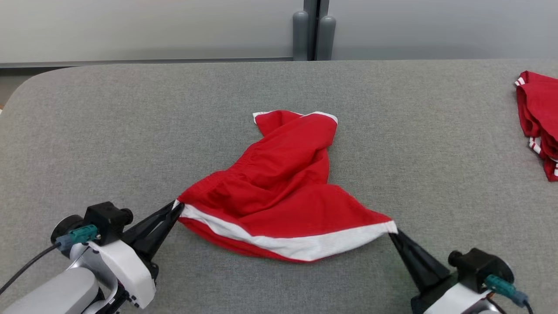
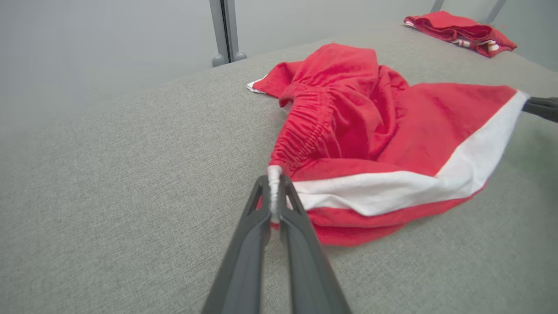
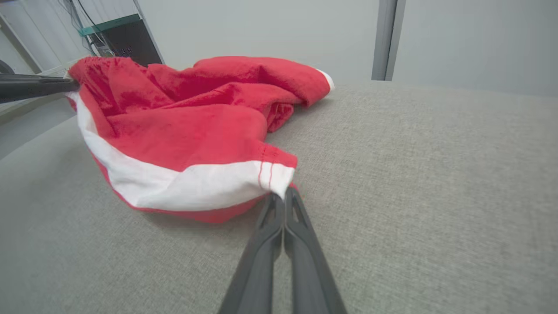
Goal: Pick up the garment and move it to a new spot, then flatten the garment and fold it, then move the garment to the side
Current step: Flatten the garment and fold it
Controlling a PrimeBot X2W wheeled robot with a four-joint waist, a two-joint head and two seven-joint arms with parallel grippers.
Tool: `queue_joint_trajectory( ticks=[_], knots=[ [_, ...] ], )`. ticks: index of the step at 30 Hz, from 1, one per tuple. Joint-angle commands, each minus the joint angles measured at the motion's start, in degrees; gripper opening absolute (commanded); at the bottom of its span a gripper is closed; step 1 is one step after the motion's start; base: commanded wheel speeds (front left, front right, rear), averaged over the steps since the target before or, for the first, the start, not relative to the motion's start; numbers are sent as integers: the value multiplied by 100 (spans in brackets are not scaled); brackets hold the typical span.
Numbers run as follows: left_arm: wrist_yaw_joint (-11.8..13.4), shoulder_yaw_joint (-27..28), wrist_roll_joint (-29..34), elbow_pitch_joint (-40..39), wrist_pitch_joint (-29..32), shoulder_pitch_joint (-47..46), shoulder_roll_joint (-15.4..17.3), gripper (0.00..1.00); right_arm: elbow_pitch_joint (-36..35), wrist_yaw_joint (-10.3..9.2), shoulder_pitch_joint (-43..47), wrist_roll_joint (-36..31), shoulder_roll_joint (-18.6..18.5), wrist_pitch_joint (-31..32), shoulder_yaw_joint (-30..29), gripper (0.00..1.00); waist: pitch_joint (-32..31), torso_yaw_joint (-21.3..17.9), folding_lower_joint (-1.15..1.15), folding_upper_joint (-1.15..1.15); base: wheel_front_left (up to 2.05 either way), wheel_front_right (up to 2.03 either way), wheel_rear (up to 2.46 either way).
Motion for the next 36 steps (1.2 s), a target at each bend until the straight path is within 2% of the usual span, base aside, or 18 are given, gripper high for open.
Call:
queue_joint_trajectory(
  ticks=[1,3,8,14,17,21,25,29,32,36],
  knots=[
    [-77,149,-88,-137,-30,-68,-20,0,-130,-3,-70,-79,-21,-3,-215,0,-5,-28,0,0,0,0,0],
    [-203,392,-344,-372,-43,-116,-58,0,-330,-4,-111,-125,-26,-3,-566,0,-4,-85,0,0,0,0,0],
    [-426,885,-921,-1008,89,-666,108,0,-820,-3,-653,-228,-250,-4,-1244,0,100,-379,0,0,0,0,0],
    [-494,1383,-1979,-1130,1236,-2247,122,0,-663,-4,-2398,-172,-783,-3,-1484,0,605,-822,0,0,0,0,0],
    [-490,1514,-2150,-788,1852,-3282,-73,0,-295,-5,-3484,-139,-931,-4,-1481,0,949,-1045,0,0,0,0,0],
    [-490,1496,-1787,-207,2192,-4676,-517,0,226,-5,-4809,-268,-960,-3,-1547,0,1408,-1336,0,0,0,0,0],
    [-491,1334,-1276,219,1986,-5558,-860,0,435,-4,-5528,-576,-922,-3,-1769,0,1666,-1495,0,0,0,0,0],
    [-490,1078,-816,656,1250,-6197,-1119,0,387,-4,-5988,-1053,-959,-3,-2063,0,1846,-1577,0,0,0,0,0],
    [-491,764,-745,713,629,-6100,-1088,0,162,-4,-5885,-1249,-946,-3,-2287,0,1869,-1536,0,0,0,0,0],
    [-491,80,-802,399,157,-5513,-703,0,-253,-4,-5165,-1355,-949,-3,-2299,0,1796,-1412,0,0,0,0,0]
  ],
)
